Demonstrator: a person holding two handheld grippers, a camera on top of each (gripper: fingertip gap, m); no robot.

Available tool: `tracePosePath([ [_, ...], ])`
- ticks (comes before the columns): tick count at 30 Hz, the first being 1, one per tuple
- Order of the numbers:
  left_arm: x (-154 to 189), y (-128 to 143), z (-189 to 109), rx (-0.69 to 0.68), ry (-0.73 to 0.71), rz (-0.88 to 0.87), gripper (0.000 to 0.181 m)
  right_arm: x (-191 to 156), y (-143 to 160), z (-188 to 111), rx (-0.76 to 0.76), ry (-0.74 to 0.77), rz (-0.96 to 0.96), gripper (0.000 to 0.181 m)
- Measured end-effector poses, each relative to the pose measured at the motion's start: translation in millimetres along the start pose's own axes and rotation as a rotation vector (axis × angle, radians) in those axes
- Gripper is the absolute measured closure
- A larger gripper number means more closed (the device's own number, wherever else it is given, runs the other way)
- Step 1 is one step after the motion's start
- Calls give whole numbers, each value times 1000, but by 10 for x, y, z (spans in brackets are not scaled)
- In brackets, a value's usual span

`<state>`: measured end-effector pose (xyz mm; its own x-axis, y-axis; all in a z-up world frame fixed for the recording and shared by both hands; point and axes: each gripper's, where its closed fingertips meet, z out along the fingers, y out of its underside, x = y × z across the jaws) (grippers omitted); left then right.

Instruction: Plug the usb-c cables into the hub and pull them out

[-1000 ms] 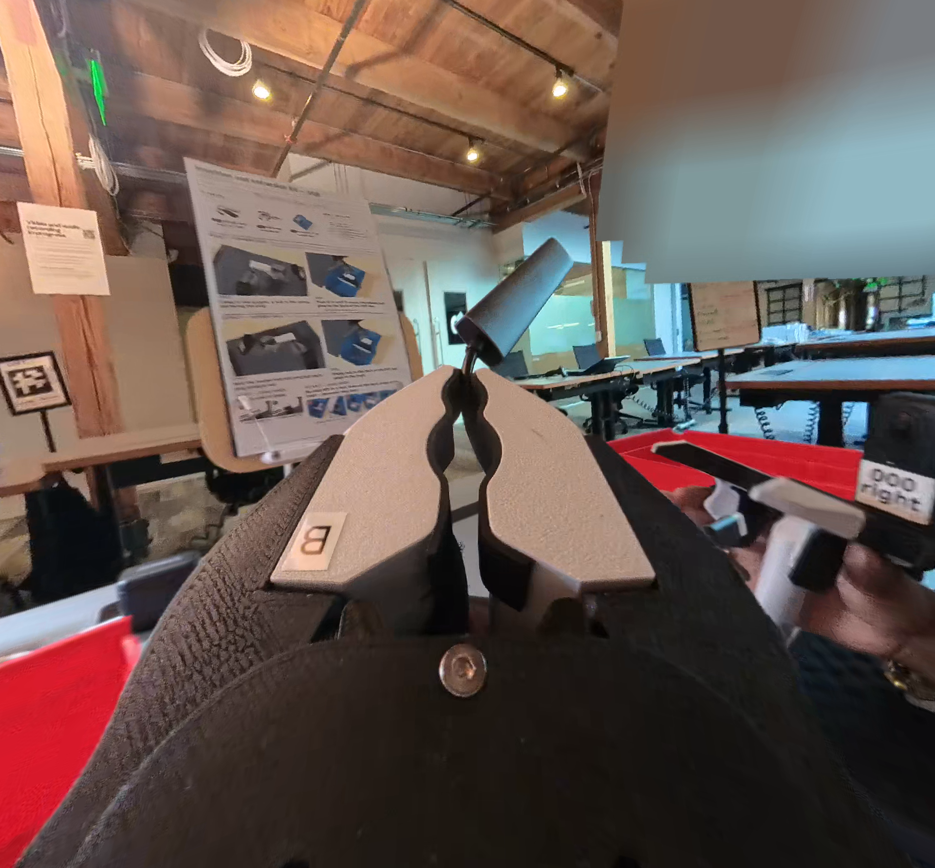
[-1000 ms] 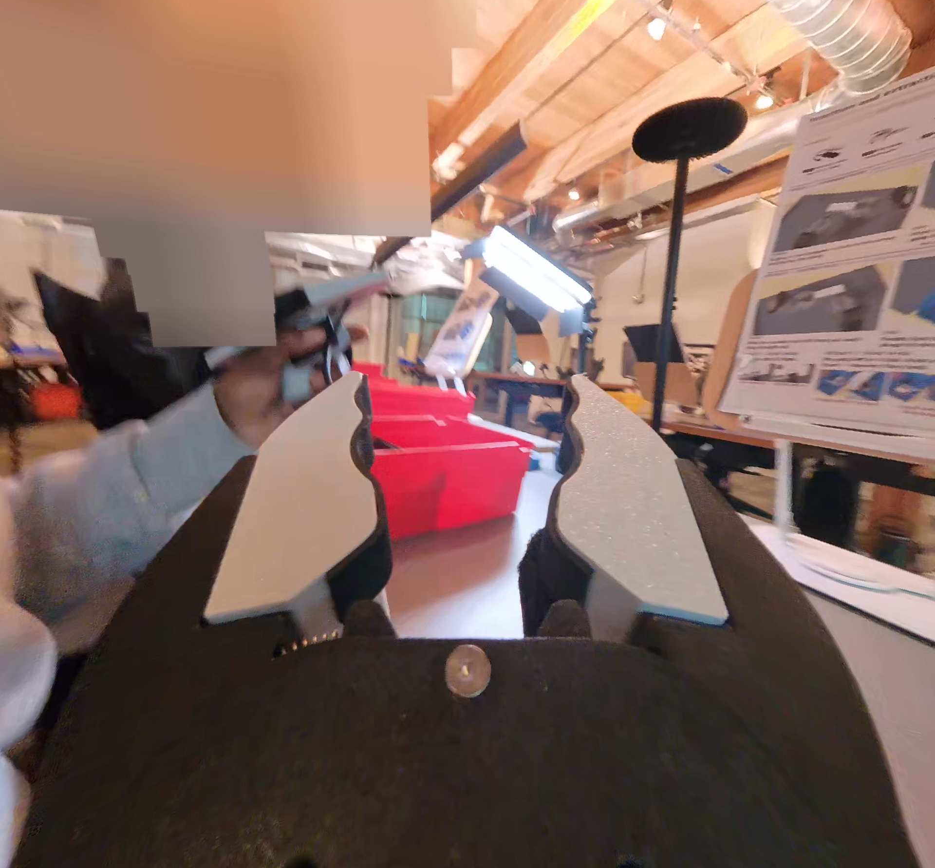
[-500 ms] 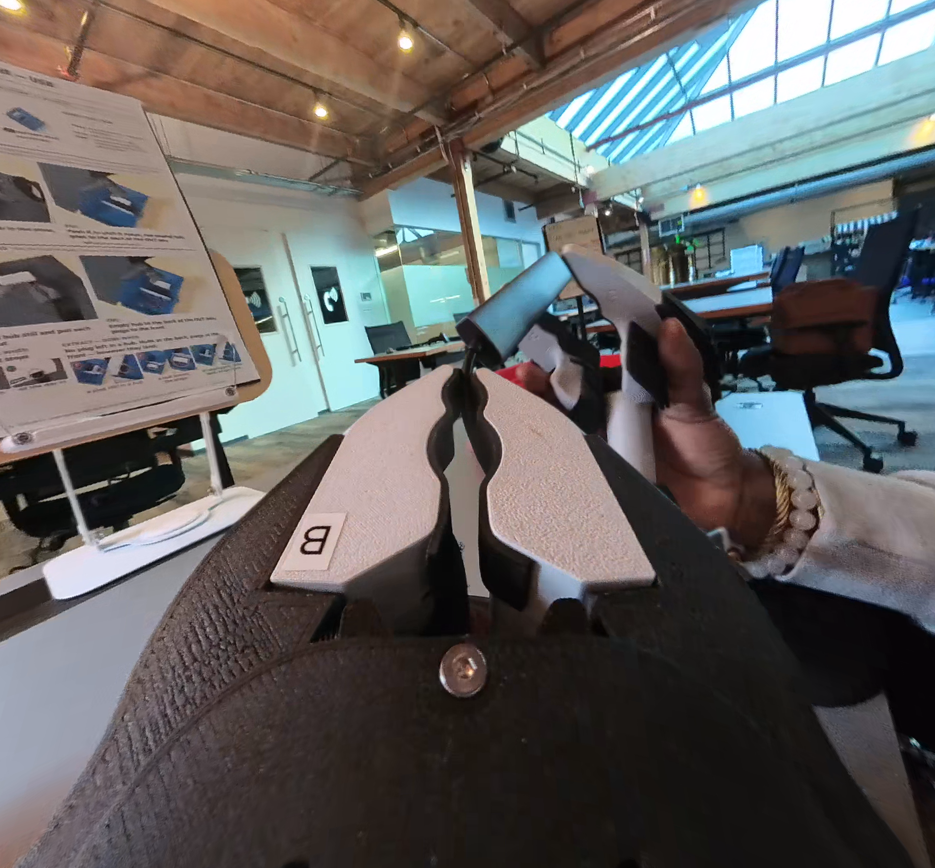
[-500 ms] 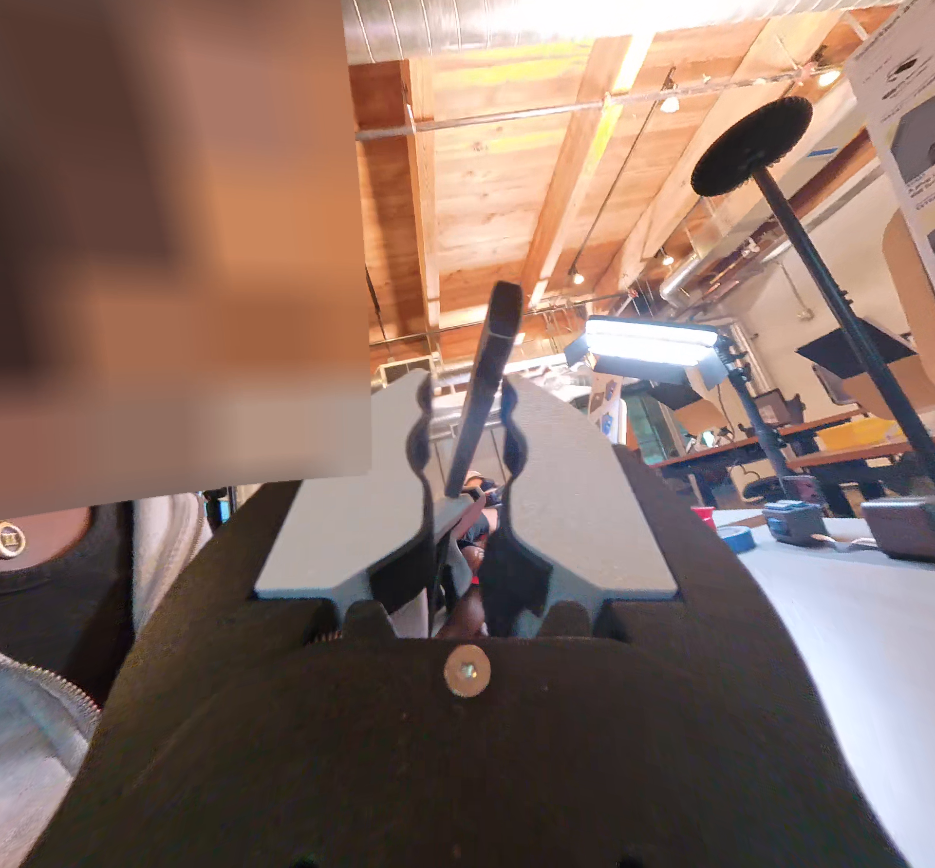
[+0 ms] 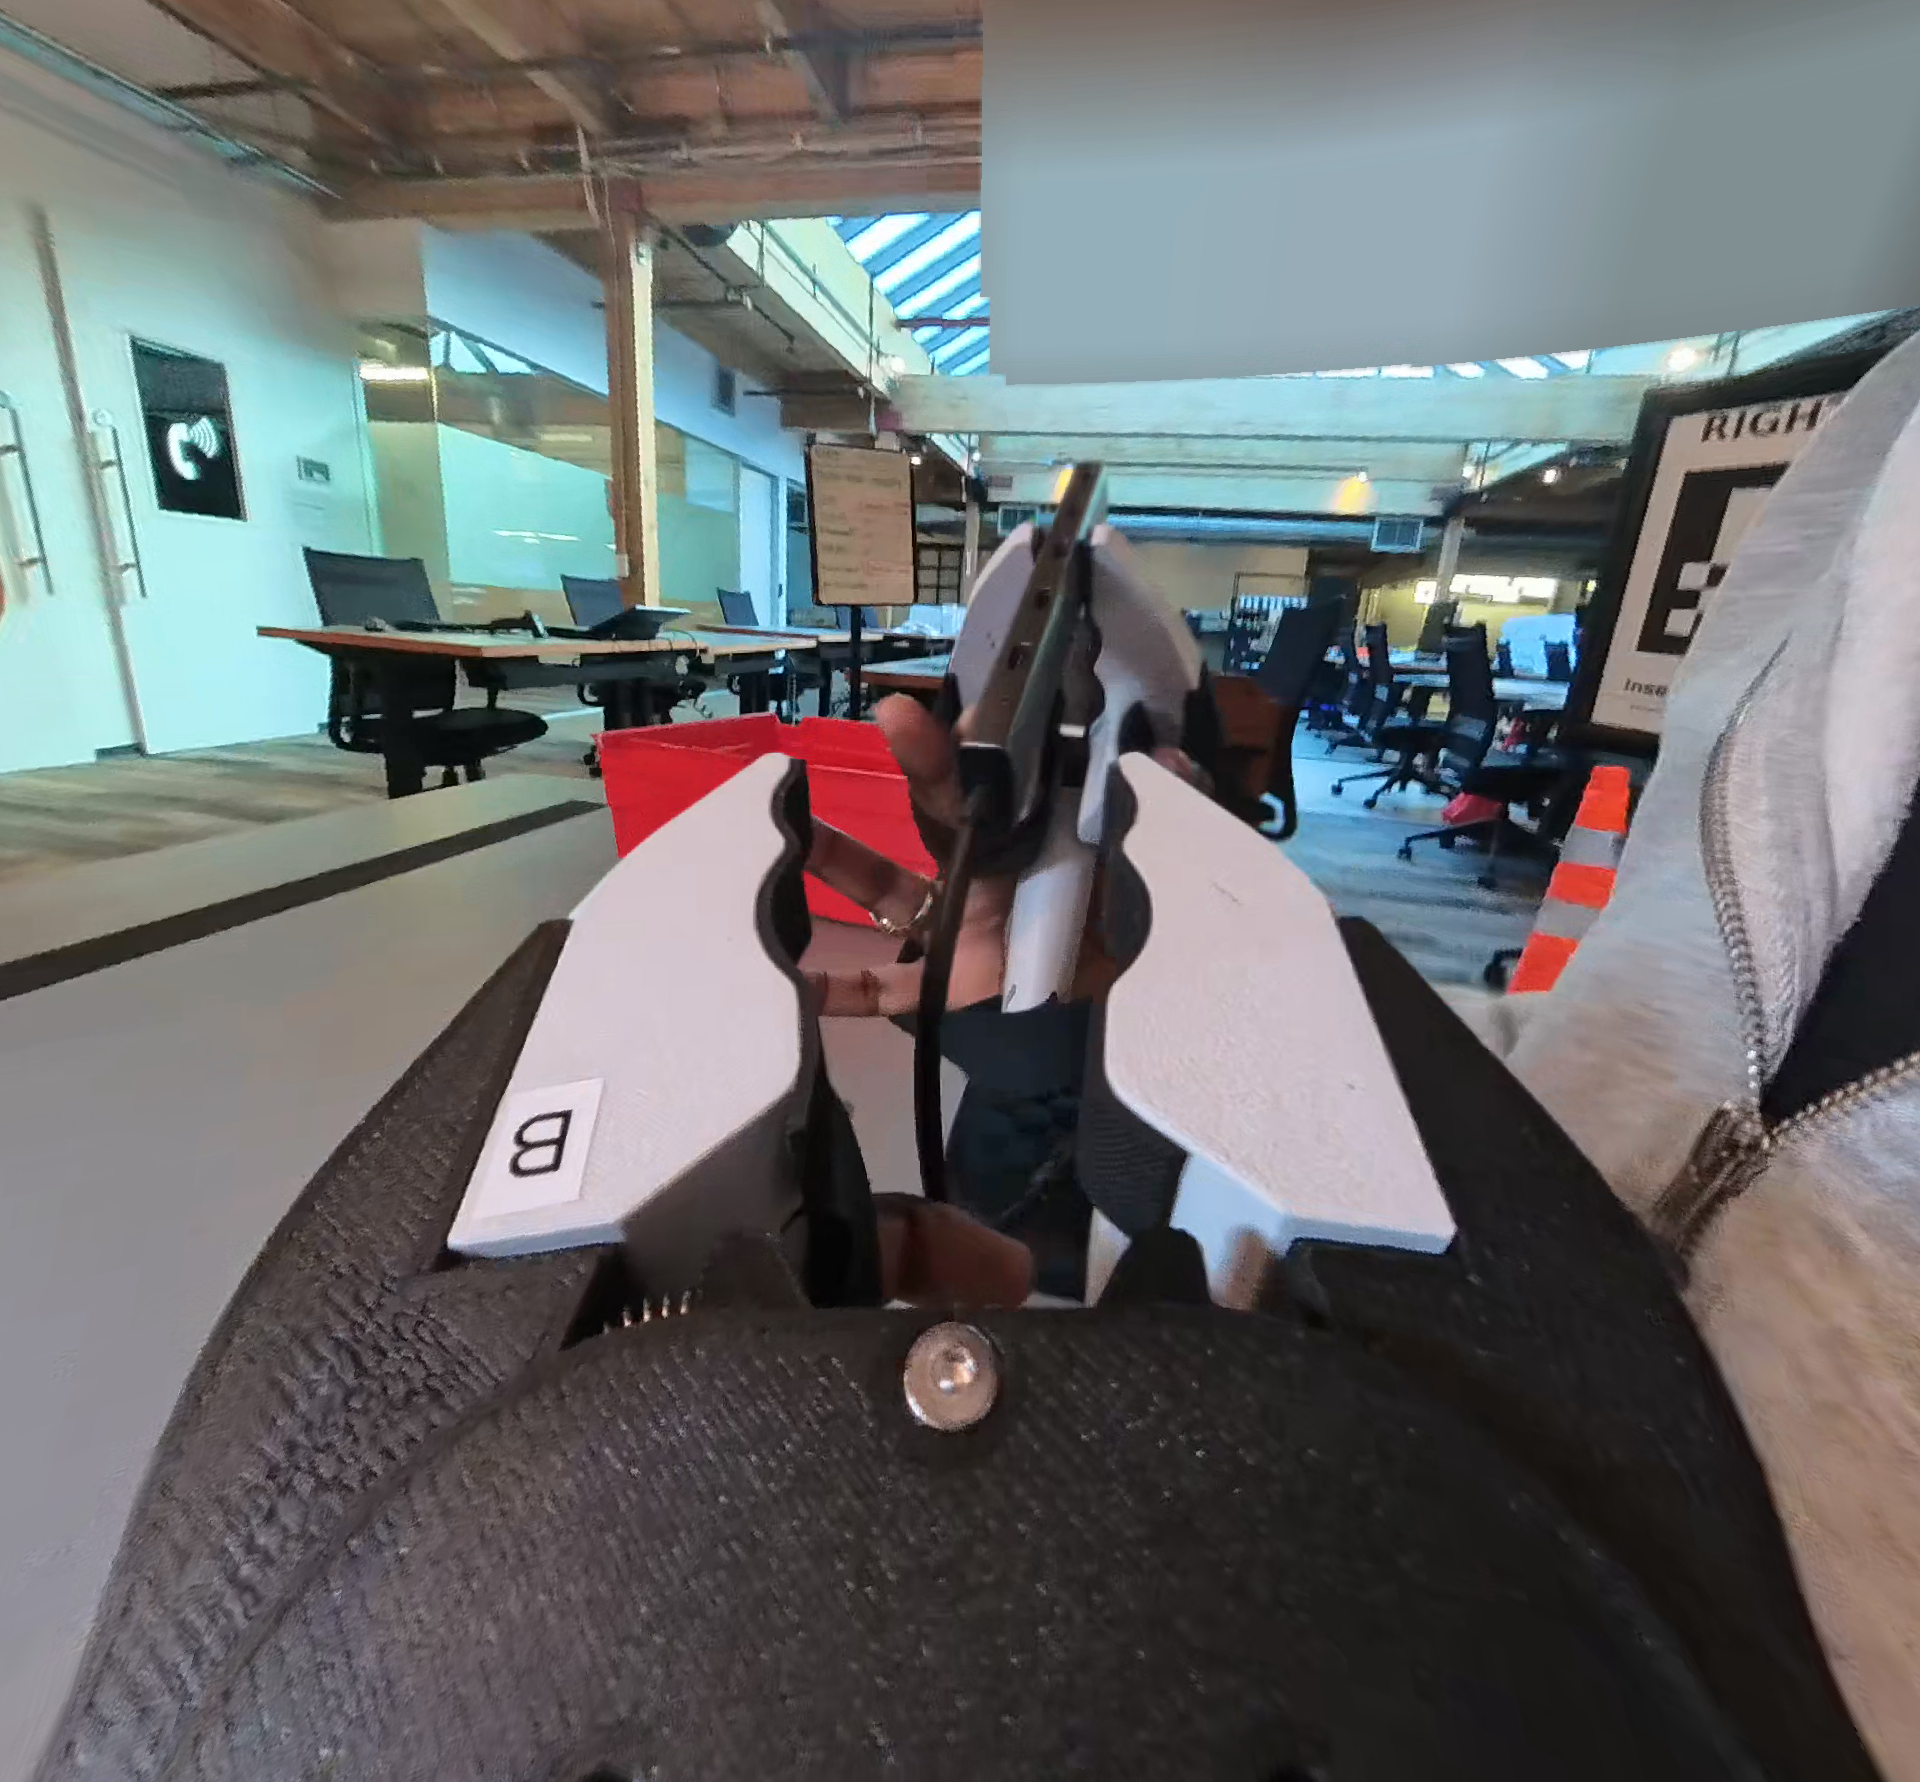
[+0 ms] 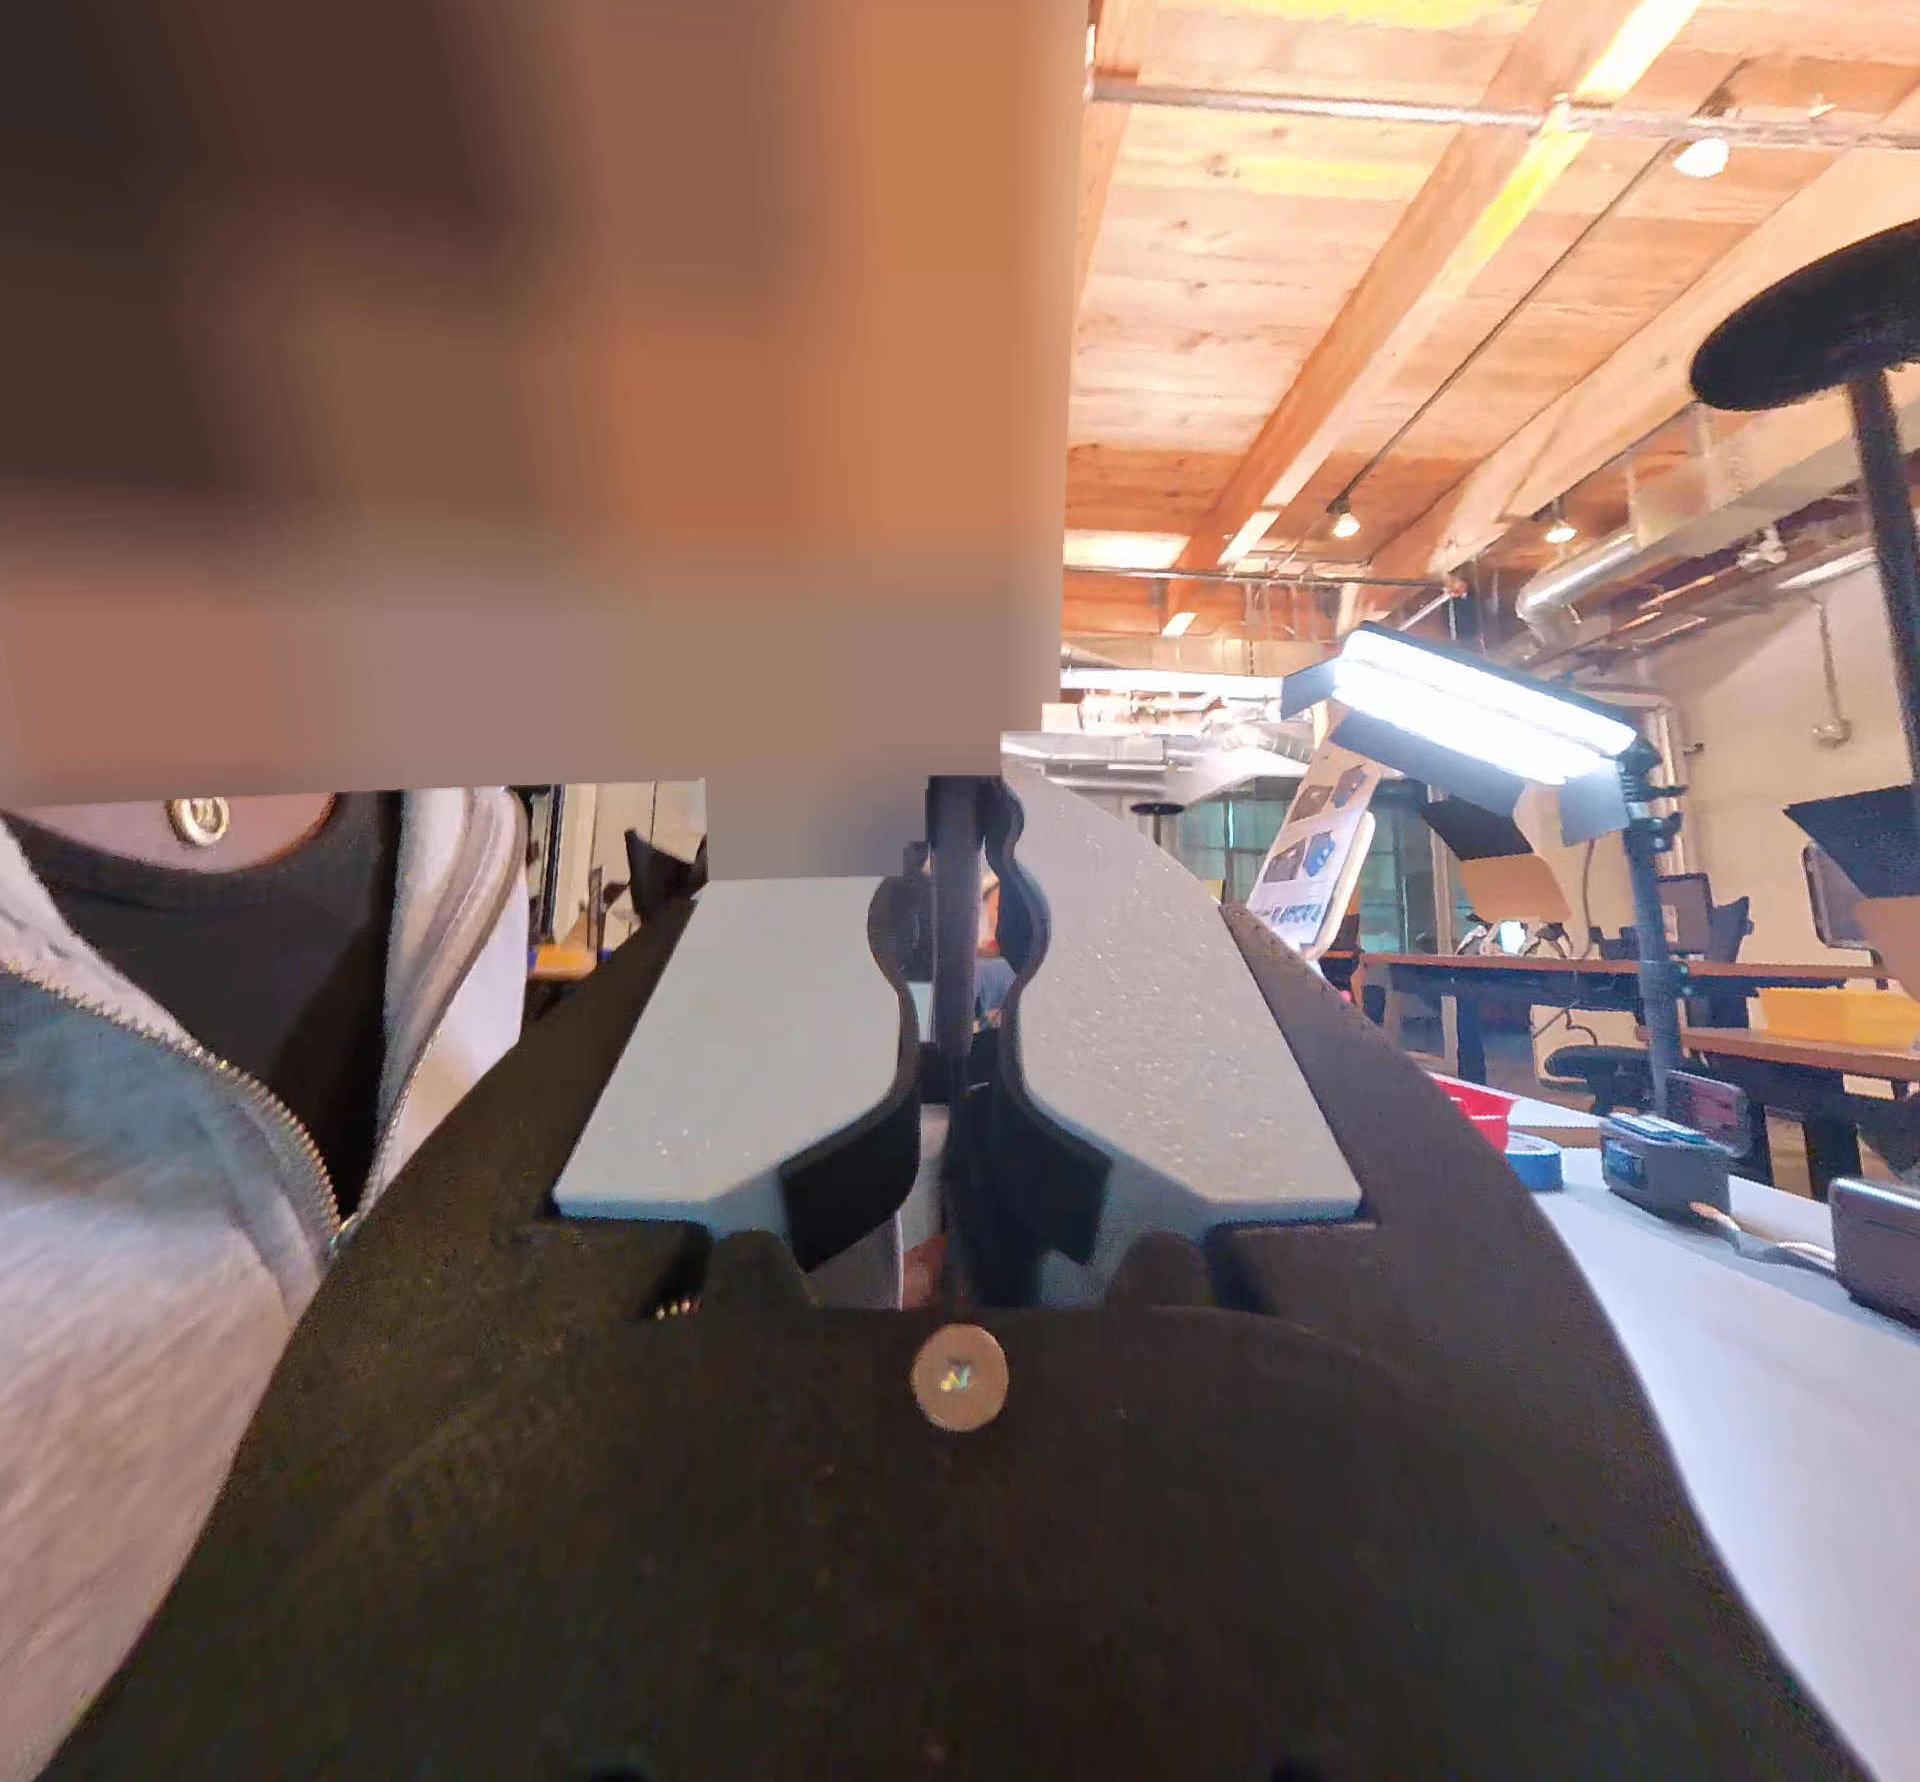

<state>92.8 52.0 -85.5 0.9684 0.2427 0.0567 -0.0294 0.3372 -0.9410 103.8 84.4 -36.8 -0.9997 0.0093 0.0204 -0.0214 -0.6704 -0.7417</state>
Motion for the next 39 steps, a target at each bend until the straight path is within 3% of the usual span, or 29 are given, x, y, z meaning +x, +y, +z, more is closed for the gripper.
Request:
tracePosePath([
  [3, 120, 54, 4, -42, 67, 71, 163, -75, 120, 44, -72, -37, -24, 172],
  [9, 270, 32, -47, -36, 154, 169, 171, -187, 154, 31, -192, -110, -11, 167],
  [12, 275, 112, -74, -92, 160, 213, 171, -165, 180, -63, -431, -114, -84, 137],
  [16, 236, 157, -86, -127, 132, 266, 171, -221, 166, -176, -800, -184, -197, 132],
  [20, 251, 219, -67, -158, 130, 309, 171, -187, 319, -293, -1086, -220, -338, 145],
  [23, 280, 213, -75, -152, 148, 307, 171, -195, 349, -266, -1101, -245, -404, 169],
  [25, 275, 196, -77, -142, 145, 298, 171, -217, 341, -247, -1099, -250, -408, 171],
  [26, 245, 164, -75, -123, 121, 290, 169, -209, 326, -230, -1096, -238, -426, 171],
  [28, 113, -41, -108, -1, 18, 277, 142, -116, 259, -215, -1104, -191, -548, 172],
  [30, -130, -262, -224, 111, -143, 252, 129, 59, 151, -218, -1129, -98, -721, 172],
  [32, -350, -394, -361, 188, -287, 230, 126, 228, 84, -272, -1180, -17, -931, 171],
  [34, -422, -469, -436, 237, -345, 227, 126, 328, 137, -394, -1251, 23, -1088, 172],
  [39, -449, -494, -465, 252, -388, 265, 126, 362, 628, -985, -1425, 16, -1091, 172],
])
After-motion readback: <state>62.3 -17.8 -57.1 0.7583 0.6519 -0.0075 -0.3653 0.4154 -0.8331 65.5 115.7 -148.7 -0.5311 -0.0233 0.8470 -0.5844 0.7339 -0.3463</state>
